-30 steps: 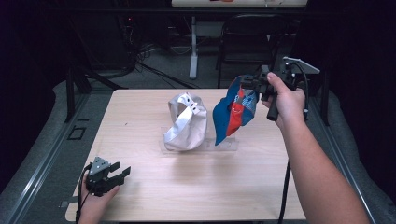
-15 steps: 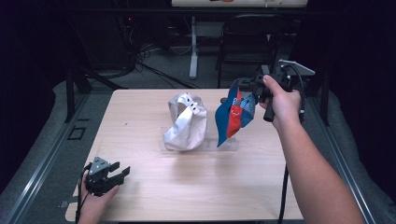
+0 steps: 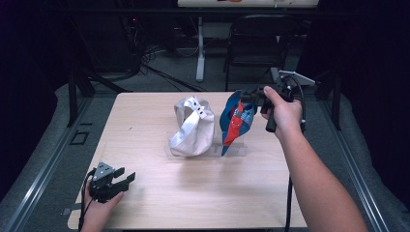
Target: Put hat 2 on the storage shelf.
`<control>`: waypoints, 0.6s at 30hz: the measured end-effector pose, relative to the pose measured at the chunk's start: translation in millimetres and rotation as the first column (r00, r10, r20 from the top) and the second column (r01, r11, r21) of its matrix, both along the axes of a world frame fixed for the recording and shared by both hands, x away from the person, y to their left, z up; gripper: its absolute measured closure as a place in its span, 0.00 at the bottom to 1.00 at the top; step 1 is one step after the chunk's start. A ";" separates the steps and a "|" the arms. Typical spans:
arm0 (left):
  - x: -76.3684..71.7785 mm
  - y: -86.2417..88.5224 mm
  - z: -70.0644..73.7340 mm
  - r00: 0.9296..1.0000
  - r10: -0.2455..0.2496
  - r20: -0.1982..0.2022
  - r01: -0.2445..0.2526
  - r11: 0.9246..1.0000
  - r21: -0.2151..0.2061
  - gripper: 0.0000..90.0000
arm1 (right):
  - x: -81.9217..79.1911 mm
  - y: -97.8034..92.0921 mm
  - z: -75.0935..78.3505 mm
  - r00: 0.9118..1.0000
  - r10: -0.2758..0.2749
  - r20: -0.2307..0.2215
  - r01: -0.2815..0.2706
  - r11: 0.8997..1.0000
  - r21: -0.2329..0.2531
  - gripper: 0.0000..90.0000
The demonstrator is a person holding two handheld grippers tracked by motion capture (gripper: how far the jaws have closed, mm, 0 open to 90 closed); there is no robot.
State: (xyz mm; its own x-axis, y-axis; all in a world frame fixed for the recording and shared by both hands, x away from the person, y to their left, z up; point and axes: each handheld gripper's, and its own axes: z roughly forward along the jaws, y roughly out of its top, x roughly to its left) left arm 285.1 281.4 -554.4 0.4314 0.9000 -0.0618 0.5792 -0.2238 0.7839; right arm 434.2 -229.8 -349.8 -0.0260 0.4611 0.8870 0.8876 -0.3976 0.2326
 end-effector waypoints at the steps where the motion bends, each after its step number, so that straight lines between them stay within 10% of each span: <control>1: 0.1 -0.2 -0.1 1.000 -0.001 0.002 0.001 1.000 -0.001 0.55 | -0.4 0.6 -1.9 1.000 -0.006 -0.002 0.006 1.000 -0.003 0.86; 18: 2.9 -2.6 -0.4 1.000 -0.010 0.001 0.010 1.000 0.002 0.55 | -4.2 -6.3 -13.4 1.000 0.000 -0.023 -0.001 1.000 -0.022 0.86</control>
